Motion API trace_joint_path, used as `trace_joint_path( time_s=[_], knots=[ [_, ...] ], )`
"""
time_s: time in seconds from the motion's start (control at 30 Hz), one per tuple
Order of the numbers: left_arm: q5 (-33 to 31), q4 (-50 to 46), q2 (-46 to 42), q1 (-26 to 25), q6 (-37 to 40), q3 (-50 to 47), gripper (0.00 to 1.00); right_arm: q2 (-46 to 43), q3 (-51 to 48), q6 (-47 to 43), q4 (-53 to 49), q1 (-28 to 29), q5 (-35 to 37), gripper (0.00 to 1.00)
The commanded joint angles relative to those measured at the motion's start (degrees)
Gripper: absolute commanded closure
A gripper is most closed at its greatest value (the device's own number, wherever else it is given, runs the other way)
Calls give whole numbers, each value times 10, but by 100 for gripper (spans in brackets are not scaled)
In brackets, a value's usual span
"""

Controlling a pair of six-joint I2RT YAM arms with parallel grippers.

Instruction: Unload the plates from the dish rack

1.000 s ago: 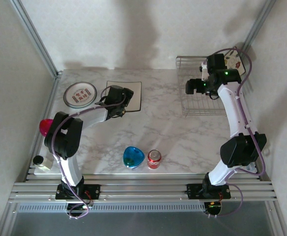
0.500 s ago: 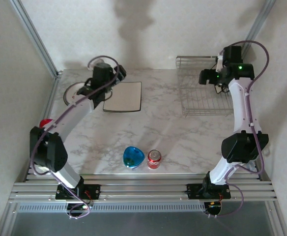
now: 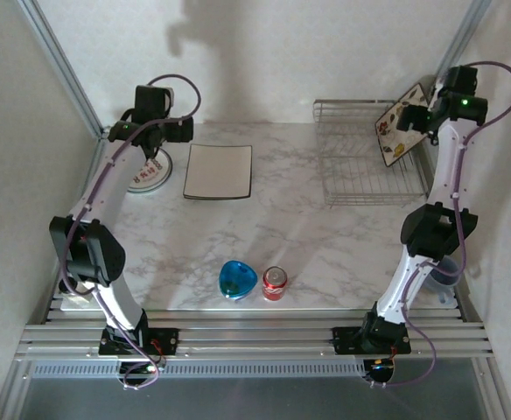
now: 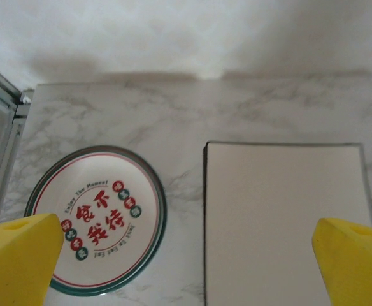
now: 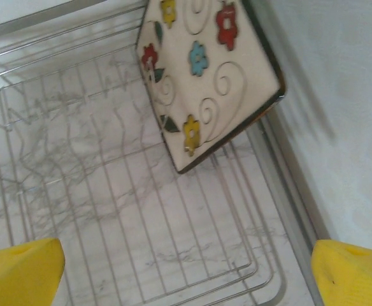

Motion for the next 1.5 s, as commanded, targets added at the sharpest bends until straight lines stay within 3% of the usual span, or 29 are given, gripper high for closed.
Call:
trace_joint_path(
  time_s=[0.0, 0.53, 0.8, 0.97, 1.23, 1.47],
  knots=[
    [39, -19, 5, 25, 52, 8, 0, 12, 22, -11, -24, -17, -6, 1],
    [110, -39, 58, 38, 37, 35, 0, 102, 59, -24, 63, -33, 4, 1],
    [155, -62, 86, 56, 24, 62, 0, 188, 167, -14, 72, -32, 2, 1],
    [157, -86, 108, 58, 32, 101, 0, 214, 161, -13, 122, -29, -11, 1],
    [156, -100, 118, 66, 39, 108, 0, 231, 157, -5, 202, -28, -32, 8],
    [160, -106, 127, 74, 36, 119, 0, 269, 189, 3, 195, -26, -39, 16]
  ],
)
